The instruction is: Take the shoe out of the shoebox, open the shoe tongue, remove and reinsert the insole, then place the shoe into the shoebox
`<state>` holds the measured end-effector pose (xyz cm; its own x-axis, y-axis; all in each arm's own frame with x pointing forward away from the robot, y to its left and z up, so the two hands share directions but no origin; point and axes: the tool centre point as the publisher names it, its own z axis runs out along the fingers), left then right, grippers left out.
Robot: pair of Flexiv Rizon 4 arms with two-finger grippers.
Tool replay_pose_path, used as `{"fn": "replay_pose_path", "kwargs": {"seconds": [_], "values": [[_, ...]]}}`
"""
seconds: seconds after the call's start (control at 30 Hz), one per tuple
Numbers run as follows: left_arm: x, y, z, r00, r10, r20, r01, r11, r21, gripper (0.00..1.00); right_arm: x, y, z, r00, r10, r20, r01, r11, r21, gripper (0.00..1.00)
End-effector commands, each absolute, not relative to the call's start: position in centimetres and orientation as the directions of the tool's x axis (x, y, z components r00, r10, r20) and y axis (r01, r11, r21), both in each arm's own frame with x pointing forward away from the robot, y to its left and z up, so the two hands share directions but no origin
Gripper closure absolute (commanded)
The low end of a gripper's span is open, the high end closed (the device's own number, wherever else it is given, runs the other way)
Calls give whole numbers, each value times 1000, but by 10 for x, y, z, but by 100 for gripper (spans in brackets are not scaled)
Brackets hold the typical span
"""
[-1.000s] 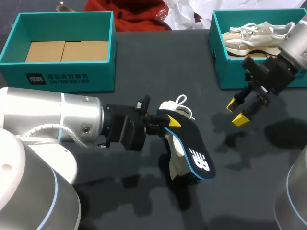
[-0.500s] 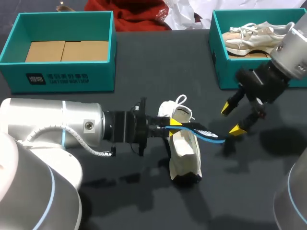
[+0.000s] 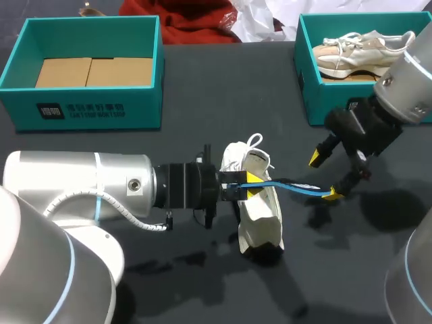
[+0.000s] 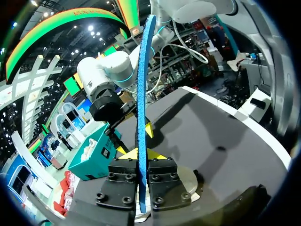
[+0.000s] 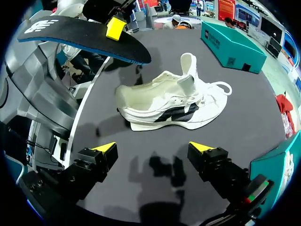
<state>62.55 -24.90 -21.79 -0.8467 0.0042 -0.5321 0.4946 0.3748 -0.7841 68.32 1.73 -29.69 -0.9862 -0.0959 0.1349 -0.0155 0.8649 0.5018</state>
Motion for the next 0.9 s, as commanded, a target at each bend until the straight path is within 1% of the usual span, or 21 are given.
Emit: {"fn": "replay_pose_path", "kwargs": {"seconds": [0.03, 0.13, 0.33, 0.77, 0.9], "values": [[626, -258, -224, -844, -2, -536, 503, 345, -793, 100, 681, 28, -311, -988, -107, 114, -38, 873, 486, 0], [627, -263, -226, -854, 4, -521, 494, 322, -807, 100, 681, 28, -317, -989, -112, 96, -52, 874, 482, 0], [626, -268, -231, -890, 26, -456, 450, 215, -867, 100, 675, 26, -324, -994, -100, 45, -70, 894, 442, 0], [627, -272, -237, -893, 26, -449, 444, 210, -871, 100, 676, 25, -327, -994, -101, 43, -74, 902, 426, 0], [624, -271, -239, -894, 34, -446, 443, 204, -873, 100, 676, 27, -334, -991, -131, 4, -117, 900, 420, 0]]}}
